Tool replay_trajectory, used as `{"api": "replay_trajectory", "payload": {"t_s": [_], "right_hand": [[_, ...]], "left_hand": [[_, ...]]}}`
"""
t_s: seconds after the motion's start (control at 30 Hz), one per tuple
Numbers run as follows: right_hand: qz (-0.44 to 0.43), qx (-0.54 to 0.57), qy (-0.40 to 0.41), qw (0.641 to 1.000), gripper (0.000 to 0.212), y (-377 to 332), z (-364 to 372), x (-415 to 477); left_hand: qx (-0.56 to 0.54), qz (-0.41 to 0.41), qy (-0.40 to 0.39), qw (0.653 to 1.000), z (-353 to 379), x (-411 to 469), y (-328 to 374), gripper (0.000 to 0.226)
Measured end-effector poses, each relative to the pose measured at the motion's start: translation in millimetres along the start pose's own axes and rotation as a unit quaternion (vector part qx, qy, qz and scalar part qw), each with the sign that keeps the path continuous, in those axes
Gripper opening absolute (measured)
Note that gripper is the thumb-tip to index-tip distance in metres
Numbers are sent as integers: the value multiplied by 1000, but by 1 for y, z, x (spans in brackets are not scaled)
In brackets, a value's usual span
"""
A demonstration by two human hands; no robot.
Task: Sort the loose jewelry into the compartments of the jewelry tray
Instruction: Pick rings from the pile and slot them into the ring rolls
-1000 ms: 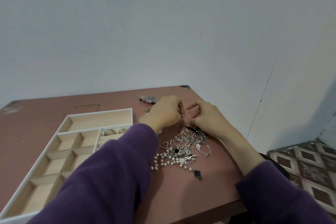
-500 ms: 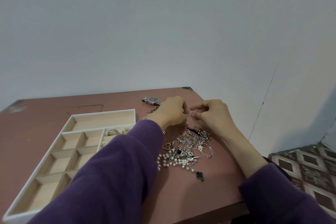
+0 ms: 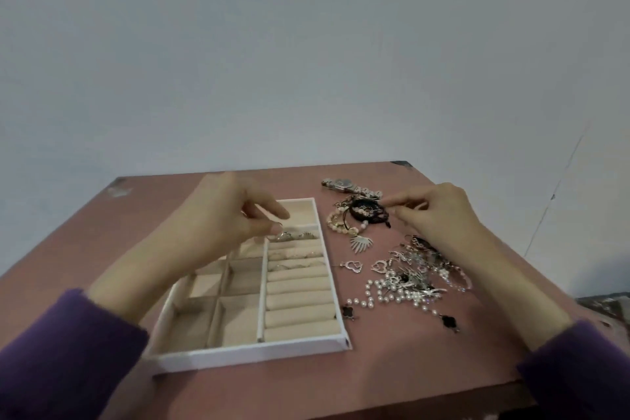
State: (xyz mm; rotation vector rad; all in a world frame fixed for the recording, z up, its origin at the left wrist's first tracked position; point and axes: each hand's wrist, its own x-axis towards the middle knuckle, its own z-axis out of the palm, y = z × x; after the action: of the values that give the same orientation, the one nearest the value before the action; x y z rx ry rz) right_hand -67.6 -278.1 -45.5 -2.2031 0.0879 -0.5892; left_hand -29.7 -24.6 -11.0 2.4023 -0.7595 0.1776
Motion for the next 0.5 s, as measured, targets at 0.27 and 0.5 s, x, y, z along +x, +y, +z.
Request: {"api": "replay_trajectory", "payload": {"t_s": [0.27, 0.5], "right_hand": [[-82, 101, -169, 977, 17, -59, 66, -21], [-80, 108, -170, 976, 16, -55, 64, -20]], "left_hand": [[-66, 7, 60, 996, 13, -28, -24, 11], [-129, 8, 25, 991, 16, -35, -20, 10]]}}
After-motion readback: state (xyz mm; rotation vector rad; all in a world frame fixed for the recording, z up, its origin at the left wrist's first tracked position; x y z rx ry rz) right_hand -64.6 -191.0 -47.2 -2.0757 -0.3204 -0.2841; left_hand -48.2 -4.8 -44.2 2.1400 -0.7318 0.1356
